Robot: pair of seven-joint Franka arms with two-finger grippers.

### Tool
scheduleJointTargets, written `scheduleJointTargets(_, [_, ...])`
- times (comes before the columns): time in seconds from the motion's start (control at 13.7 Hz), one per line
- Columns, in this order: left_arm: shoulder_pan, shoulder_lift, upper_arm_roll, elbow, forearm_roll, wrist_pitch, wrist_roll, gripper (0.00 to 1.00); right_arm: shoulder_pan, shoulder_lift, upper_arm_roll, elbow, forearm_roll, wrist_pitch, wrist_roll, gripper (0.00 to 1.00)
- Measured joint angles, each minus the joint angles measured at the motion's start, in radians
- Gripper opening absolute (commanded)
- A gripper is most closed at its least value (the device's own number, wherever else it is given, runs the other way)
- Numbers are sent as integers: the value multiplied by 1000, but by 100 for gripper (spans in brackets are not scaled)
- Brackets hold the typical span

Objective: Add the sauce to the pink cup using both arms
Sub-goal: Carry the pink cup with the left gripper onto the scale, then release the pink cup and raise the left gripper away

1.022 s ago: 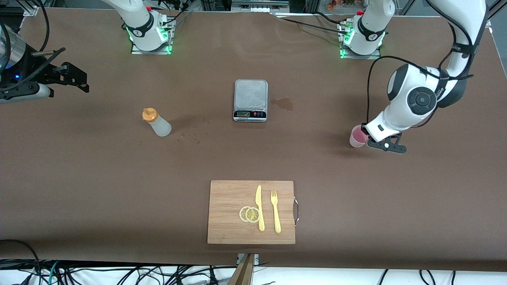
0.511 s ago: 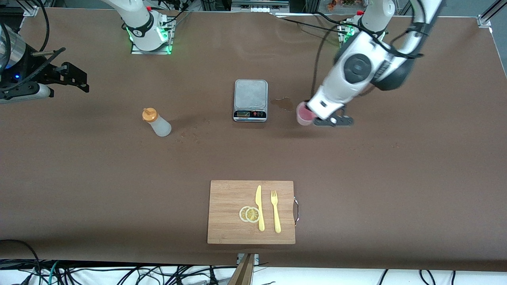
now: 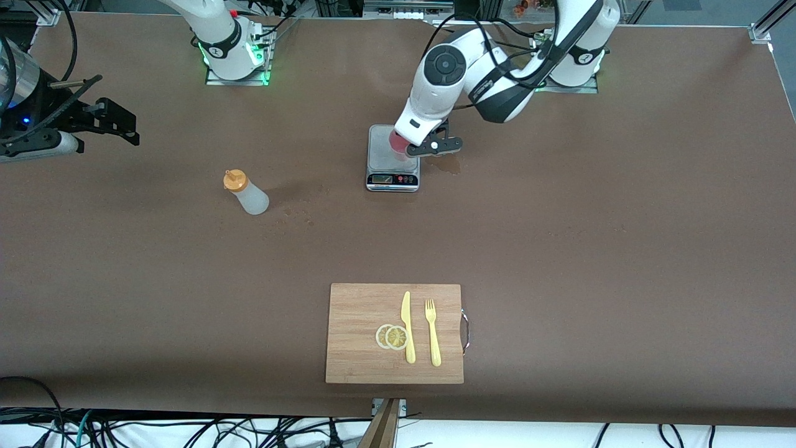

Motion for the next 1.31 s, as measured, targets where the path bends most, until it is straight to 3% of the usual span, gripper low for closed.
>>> scheduleJointTargets(0.07, [-7, 19, 1, 1, 0, 12, -1, 86, 0, 0, 0, 0, 0, 0, 0, 100])
scheduleJointTargets(0.15, [-15, 35, 1, 2, 0, 20, -13, 100, 0, 0, -1, 0, 0, 0, 0, 100])
scheduleJointTargets(0.51, [-19, 32, 4, 41, 0, -15, -42, 100, 0, 0, -1, 0, 0, 0, 0, 100])
scheduleJointTargets(0.66, [-7, -6, 10, 109, 0, -165, -44, 100, 0, 0, -1, 0, 0, 1, 0, 100])
scheduleJointTargets(0.88, [51, -50, 17, 314, 1, -456, -23, 100, 0, 1, -1, 0, 0, 1, 0, 100])
scheduleJointTargets(1.1, [201, -61, 26, 462, 2, -623, 195, 100, -6, 4, -11, 0, -3, 2, 0, 100])
scheduleJointTargets(1.31, [337, -62, 47, 502, 2, -678, 471, 100, -15, 3, -67, 0, -3, 2, -3, 100])
